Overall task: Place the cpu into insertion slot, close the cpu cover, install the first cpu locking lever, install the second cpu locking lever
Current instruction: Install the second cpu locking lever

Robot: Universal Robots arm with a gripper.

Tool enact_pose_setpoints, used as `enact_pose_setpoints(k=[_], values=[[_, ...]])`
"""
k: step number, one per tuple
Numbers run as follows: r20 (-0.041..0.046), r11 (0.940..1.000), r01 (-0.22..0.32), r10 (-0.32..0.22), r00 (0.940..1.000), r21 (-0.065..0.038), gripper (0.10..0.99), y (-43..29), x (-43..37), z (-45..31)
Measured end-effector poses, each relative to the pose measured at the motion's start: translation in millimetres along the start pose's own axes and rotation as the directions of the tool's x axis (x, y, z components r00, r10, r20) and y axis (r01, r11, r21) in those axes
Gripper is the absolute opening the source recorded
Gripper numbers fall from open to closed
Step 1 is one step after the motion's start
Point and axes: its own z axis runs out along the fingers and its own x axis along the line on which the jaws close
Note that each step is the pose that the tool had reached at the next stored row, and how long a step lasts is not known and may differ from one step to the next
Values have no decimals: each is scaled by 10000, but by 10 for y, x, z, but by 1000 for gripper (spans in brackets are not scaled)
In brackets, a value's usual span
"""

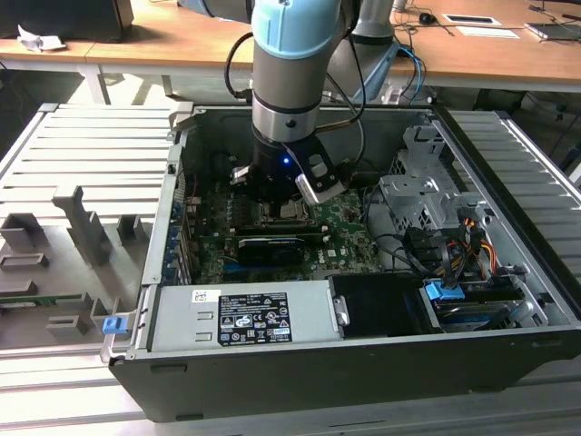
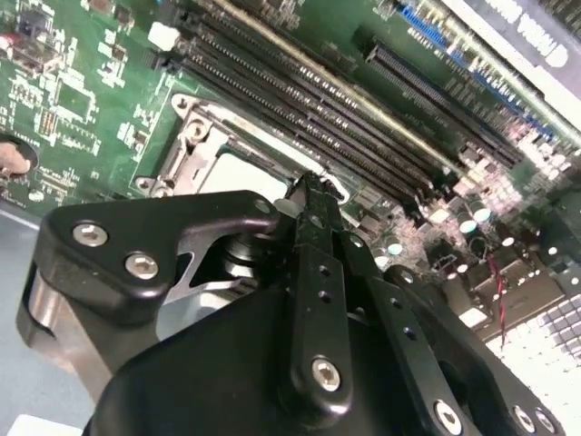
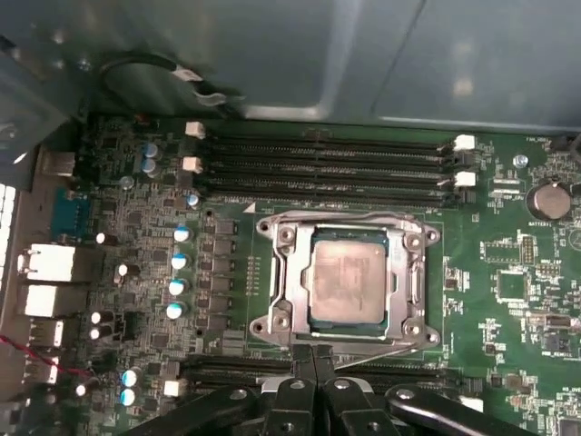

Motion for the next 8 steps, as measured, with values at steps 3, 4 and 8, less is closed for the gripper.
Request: enact_pose_setpoints(k=[3,4,8], values=[[9,9999,1,-1,10000,-156,106,-18,34,3],[9,9999,2,-2,10000,-170,106,-23,49,5],[11,9998,1,-1,10000,-180,106,-38,101,41]])
